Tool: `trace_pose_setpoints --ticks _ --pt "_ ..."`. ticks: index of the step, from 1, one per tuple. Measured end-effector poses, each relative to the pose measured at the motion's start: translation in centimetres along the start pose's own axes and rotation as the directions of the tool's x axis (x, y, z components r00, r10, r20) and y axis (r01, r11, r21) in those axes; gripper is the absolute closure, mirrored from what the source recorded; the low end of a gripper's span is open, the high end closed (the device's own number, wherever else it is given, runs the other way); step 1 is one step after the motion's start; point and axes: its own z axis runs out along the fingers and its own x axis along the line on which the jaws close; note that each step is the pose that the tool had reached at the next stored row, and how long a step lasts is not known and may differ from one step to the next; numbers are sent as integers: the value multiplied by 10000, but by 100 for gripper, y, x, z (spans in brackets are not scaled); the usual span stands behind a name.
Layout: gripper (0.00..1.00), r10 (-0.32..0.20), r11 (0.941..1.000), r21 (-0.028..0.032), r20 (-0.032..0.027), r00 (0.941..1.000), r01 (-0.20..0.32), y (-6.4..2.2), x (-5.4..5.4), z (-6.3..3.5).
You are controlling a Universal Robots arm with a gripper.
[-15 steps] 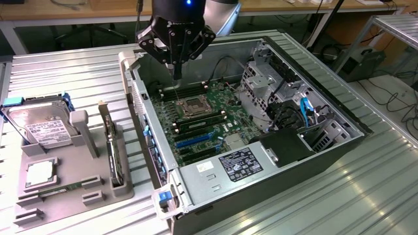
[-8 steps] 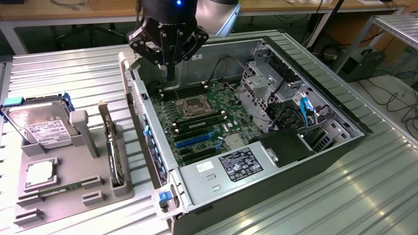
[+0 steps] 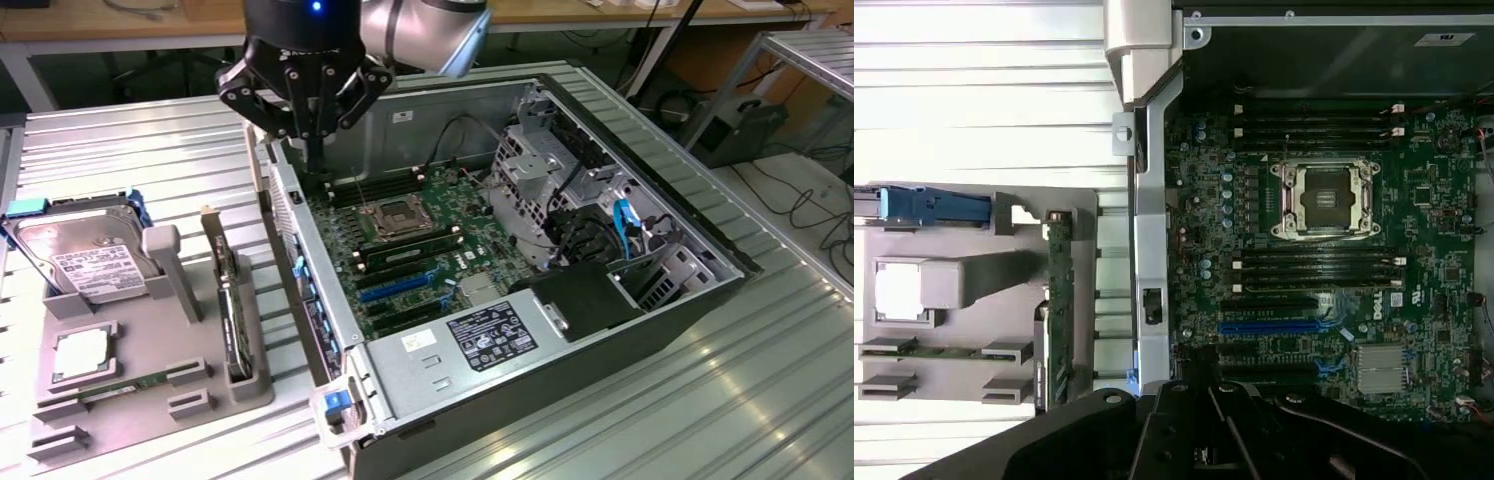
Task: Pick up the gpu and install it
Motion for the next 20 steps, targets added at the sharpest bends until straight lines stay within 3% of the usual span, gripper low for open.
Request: trace_pose_setpoints --ticks 6,8,20 --pt "89 0 10000 1 -1 10000 0 -8 332 13" --pt "89 0 10000 1 -1 10000 0 -155 402 88" --pt "89 2 10000 3 -2 10000 -2 -205 455 293"
